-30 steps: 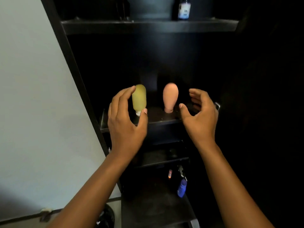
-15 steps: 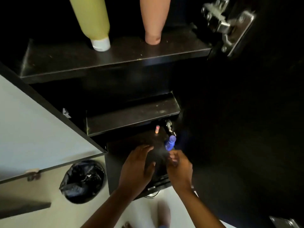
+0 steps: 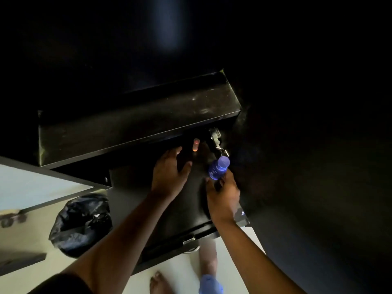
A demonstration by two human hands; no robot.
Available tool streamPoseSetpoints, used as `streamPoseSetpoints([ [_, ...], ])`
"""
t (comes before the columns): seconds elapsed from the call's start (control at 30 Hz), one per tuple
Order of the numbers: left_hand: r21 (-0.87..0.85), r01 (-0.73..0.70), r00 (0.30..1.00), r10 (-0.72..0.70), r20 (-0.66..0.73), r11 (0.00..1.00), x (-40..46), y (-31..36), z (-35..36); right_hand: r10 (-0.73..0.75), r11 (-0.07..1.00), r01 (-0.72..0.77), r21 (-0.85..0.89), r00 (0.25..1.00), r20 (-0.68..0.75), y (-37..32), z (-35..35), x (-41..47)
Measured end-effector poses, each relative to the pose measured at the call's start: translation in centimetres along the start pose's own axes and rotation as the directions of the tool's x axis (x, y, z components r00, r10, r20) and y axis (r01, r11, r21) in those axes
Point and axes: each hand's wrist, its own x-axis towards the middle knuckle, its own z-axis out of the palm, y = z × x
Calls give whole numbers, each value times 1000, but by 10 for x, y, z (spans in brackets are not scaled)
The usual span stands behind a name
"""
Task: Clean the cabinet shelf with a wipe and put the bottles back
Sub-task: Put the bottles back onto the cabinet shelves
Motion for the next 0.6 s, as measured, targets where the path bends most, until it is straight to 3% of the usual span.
streamPoseSetpoints([
  [0.23,13,61,998,-60,-35,998,46,2,40,-45,997,50,53,994,-97,17,17,13],
  [0.47,128,-44,987,63,-150,991,56,-10,64,-121,985,126,117,991,-55,15,18,17],
  [0.6,68,-49,980,61,-190,997,52,-16,66,-213,970,208,129,977,28,9,19,19],
])
